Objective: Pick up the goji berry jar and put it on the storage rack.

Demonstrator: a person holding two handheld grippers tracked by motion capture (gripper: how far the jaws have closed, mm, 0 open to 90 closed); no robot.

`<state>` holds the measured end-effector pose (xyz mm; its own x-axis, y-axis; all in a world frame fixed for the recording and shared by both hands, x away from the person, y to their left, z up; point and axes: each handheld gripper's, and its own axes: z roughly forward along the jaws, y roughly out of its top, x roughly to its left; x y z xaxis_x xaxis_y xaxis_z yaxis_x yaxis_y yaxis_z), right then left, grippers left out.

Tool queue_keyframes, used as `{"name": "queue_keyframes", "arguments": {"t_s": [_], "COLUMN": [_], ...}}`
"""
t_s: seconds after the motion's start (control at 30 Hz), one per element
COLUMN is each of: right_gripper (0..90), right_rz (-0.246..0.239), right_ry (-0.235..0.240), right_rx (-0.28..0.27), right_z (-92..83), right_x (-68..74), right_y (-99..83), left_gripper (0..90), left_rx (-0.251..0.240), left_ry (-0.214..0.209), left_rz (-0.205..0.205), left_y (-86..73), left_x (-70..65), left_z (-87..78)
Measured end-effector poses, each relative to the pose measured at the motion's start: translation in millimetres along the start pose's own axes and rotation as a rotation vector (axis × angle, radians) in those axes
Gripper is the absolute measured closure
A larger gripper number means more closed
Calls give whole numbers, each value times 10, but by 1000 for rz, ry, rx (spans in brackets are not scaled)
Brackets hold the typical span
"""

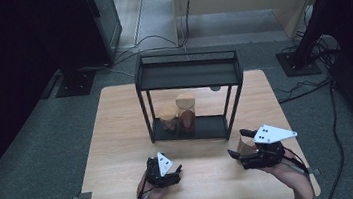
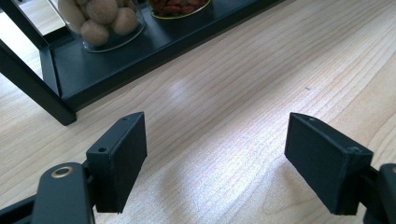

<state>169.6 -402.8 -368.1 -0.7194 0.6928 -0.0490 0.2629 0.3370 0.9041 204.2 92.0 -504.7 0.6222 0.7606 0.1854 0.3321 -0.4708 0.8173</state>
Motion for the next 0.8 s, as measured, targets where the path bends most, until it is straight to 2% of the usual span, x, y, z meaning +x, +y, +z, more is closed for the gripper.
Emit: {"name": "queue_keyframes", "arguments": {"t_s": [0.8], "right_gripper": [212], "right_rz": [20], "right_ry": [-66], "right_rx": [-10], "right_z": [-251], "right_x": [-33], "right_y": [-49], "left_gripper": [210], "left_rx": [3], "left_ry": [3], "left_rz": [7], "left_y": [5], "left_x": [-8], "left_z": [0]}}
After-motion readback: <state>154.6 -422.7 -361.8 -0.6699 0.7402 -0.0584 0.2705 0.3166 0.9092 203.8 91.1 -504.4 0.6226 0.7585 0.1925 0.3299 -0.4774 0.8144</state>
